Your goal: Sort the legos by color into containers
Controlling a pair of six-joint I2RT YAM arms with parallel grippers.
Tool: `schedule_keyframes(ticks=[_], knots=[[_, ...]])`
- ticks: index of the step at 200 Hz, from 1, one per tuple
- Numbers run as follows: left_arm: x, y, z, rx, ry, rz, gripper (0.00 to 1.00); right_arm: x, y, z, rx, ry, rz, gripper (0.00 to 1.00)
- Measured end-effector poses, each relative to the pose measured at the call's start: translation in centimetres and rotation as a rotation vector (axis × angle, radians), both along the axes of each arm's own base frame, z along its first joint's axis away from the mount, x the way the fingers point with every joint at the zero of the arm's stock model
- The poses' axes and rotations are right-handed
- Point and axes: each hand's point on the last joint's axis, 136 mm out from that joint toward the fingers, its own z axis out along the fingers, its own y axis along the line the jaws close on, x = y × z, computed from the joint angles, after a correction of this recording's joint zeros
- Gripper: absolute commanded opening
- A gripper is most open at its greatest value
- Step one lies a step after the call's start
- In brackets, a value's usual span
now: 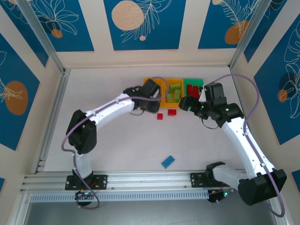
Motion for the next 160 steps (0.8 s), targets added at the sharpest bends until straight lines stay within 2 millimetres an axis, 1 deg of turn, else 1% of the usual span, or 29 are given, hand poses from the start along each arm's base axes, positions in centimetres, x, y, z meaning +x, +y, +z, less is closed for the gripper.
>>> schedule_keyframes(ticks=[4, 5, 19, 22, 27, 29, 37, 43, 52, 62, 69, 83, 96, 103, 142, 160], knots=[[1.1, 0.1, 0.8, -0.014, -0.023, 0.018, 0.24, -0.1, 0.3, 0.0, 0.005, 0.002, 0.008, 0.86], [1.7, 0.1, 1.0, -0.019, -0.031, 0.026, 0.24, -0.2, 0.4, 0.1, 0.006, 0.002, 0.011, 0.86], [5.3, 0.0, 3.0, -0.062, -0.096, 0.069, 0.24, -0.6, 1.2, 0.1, 0.016, 0.007, 0.038, 0.86], [6.3, -0.1, 3.4, -0.071, -0.11, 0.081, 0.24, -0.6, 1.3, 0.1, 0.016, 0.008, 0.04, 0.86], [7.4, -0.1, 3.6, -0.076, -0.123, 0.091, 0.25, -0.7, 1.5, 0.1, 0.017, 0.01, 0.044, 0.86], [8.1, -0.1, 3.9, -0.082, -0.135, 0.099, 0.25, -0.7, 1.5, 0.1, 0.018, 0.01, 0.044, 0.86], [10.1, -0.3, 4.2, -0.096, -0.16, 0.116, 0.26, -0.8, 1.6, 0.1, 0.019, 0.012, 0.047, 0.86], [11.3, -0.5, 4.1, -0.102, -0.173, 0.127, 0.26, -0.8, 1.7, 0.1, 0.021, 0.014, 0.046, 0.86], [12.9, -0.8, 3.5, -0.107, -0.181, 0.139, 0.28, -0.9, 1.8, 0.1, 0.022, 0.016, 0.047, 0.86], [14.1, -1.0, 2.7, -0.107, -0.183, 0.148, 0.3, -1.0, 1.8, 0.1, 0.021, 0.018, 0.049, 0.86], [14.8, -1.0, 1.7, -0.1, -0.175, 0.154, 0.32, -1.0, 1.8, 0.1, 0.02, 0.02, 0.049, 0.86], [15.4, -1.0, -0.1, -0.084, -0.153, 0.161, 0.38, -1.1, 1.7, 0.3, 0.019, 0.022, 0.048, 0.86], [15.4, -0.9, -1.3, -0.072, -0.133, 0.161, 0.44, -1.1, 1.7, 0.3, 0.016, 0.023, 0.046, 0.86], [15.3, -0.9, -1.6, -0.068, -0.123, 0.159, 0.46, -1.2, 1.7, 0.3, 0.015, 0.025, 0.046, 0.86], [15.2, -1.3, -1.2, -0.091, -0.124, 0.145, 0.48, -1.4, 1.5, 0.0, 0.009, 0.038, 0.045, 0.86], [14.5, -0.9, -0.8, -0.092, -0.119, 0.143, 0.47, -1.5, 1.6, 0.0, 0.007, 0.042, 0.049, 0.86]])
